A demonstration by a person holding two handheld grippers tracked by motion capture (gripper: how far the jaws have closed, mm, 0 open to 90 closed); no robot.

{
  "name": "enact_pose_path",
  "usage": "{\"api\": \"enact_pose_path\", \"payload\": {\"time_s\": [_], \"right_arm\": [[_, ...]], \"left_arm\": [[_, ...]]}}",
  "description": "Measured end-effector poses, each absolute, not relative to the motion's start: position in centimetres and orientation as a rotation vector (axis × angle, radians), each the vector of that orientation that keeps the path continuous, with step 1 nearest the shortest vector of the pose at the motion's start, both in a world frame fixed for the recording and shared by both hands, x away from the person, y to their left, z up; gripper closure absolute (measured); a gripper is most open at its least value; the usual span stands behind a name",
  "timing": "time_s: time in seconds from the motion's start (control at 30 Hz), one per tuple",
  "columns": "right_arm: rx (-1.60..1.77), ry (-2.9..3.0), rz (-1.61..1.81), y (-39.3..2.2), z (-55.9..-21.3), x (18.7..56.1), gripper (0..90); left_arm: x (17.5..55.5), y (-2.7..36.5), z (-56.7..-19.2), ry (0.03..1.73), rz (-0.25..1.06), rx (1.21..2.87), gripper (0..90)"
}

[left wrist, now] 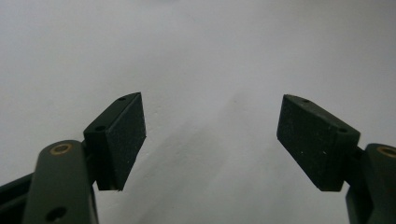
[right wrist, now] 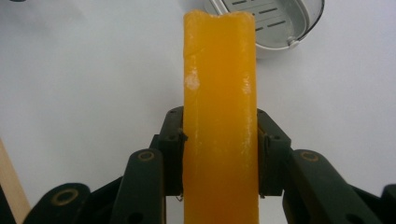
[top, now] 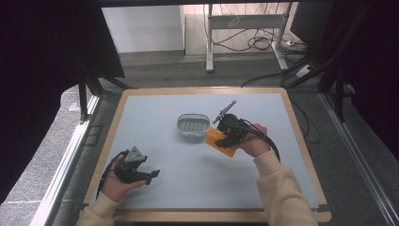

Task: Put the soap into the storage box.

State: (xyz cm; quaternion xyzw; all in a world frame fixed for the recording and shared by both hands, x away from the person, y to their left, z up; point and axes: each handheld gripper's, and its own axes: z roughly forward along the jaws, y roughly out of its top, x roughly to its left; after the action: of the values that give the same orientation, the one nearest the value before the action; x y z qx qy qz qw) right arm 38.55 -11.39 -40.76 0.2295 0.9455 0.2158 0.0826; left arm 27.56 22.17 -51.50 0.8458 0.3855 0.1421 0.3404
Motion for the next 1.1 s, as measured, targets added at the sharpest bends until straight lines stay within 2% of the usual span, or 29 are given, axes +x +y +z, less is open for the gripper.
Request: {"api": "enact_pose_path", "payload": {"time_s": [1.1], "right_arm": [[0.649,2.83,0.667,-9.6,-40.4,41.5,61.5]], "left_arm": [[27.6,22.3,-51.5,1.009,0.366,2.199,23.6]]}}
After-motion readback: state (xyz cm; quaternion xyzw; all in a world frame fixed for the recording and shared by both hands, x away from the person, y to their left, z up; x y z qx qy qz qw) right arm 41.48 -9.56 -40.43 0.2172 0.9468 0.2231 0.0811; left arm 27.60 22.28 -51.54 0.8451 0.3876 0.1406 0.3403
